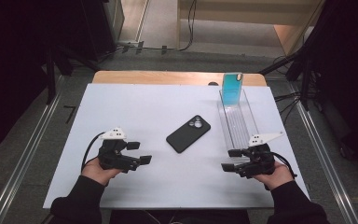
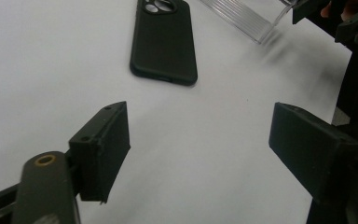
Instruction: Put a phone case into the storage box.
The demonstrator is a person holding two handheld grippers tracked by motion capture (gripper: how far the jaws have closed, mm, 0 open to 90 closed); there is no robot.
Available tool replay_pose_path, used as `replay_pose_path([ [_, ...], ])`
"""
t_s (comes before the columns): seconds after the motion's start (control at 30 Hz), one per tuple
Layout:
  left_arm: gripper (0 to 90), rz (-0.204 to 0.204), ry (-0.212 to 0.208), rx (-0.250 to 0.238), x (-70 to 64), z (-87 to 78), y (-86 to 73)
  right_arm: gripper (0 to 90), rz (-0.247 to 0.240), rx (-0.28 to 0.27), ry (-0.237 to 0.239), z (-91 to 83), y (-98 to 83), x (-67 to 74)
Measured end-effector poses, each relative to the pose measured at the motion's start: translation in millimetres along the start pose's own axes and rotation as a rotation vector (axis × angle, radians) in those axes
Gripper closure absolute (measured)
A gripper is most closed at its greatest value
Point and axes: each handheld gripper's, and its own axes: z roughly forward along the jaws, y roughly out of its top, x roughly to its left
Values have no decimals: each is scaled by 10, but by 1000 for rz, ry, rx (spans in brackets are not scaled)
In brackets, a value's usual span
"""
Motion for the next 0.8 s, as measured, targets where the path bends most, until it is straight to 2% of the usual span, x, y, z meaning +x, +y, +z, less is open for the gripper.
replay_pose_path([
  [0.07,142,-2,-14,14,6,52,81,264,0,3,3,1,-2,-1],
  [0.2,128,-23,-36,24,50,179,228,264,-1,11,5,7,-5,-1],
  [0.3,102,-11,-18,24,79,273,318,262,4,12,6,9,-5,-5],
  [0.4,38,-6,-8,10,119,370,422,262,4,11,1,7,-6,-11],
  [0.5,38,-7,-5,8,144,447,497,262,11,2,-3,-2,-4,-19],
  [0.63,38,13,15,40,160,570,580,263,20,9,-11,4,-10,-26],
  [0.8,44,39,30,61,169,734,654,263,8,18,-12,24,-7,-22],
])
